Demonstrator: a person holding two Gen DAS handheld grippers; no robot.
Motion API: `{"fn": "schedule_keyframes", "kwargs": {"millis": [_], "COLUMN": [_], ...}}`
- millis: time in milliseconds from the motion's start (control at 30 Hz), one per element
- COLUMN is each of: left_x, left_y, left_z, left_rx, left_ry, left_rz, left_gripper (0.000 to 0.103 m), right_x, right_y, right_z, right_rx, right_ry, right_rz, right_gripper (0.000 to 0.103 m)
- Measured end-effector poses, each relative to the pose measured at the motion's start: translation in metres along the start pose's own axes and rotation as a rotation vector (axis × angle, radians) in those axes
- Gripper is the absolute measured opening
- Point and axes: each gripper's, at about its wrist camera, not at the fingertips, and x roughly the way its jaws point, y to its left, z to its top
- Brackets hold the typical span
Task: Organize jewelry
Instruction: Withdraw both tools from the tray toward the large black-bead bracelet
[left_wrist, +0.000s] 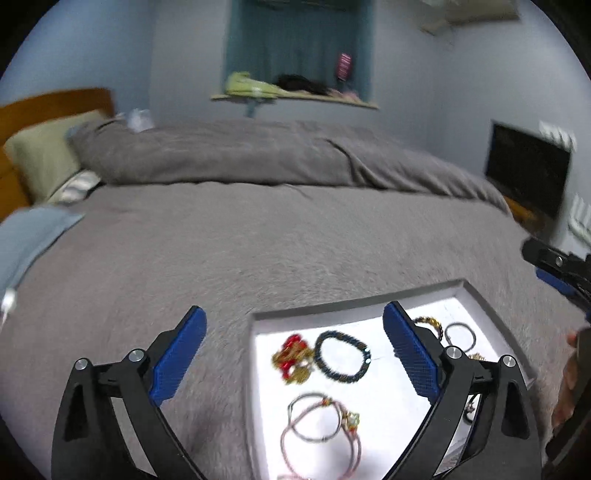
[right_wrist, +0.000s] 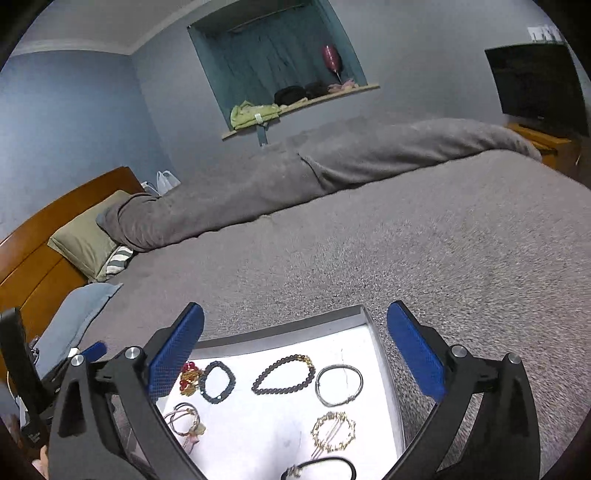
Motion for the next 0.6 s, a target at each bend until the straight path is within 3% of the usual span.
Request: {"fn": "schedule_keyframes", "kwargs": {"millis": [100, 300, 600], "left_x": [-0.006, -0.031, -0.062], "left_y": [0.007, 0.016, 0.026], "left_z": [-0.01, -0.025, -0.052], "left_rx": [-0.049, -0.053, -0.064], "left_ry": [0.025, 0.022, 0.011], "left_rz": [-0.03, 0.027, 0.045], "left_gripper": [0.098, 0.098, 0.098], "right_x": [-0.019, -0.055, -0.078], "right_y": [0.007, 0.017, 0.006], "right_z": [-0.005, -0.021, -0.067], "right_rx": [-0.003, -0.043, -0.087], "right_ry": [-0.029, -0.084, -0.036], "right_rz": [0.001, -0.02, -0.048], "right_gripper": [0.098, 0.098, 0.098]}}
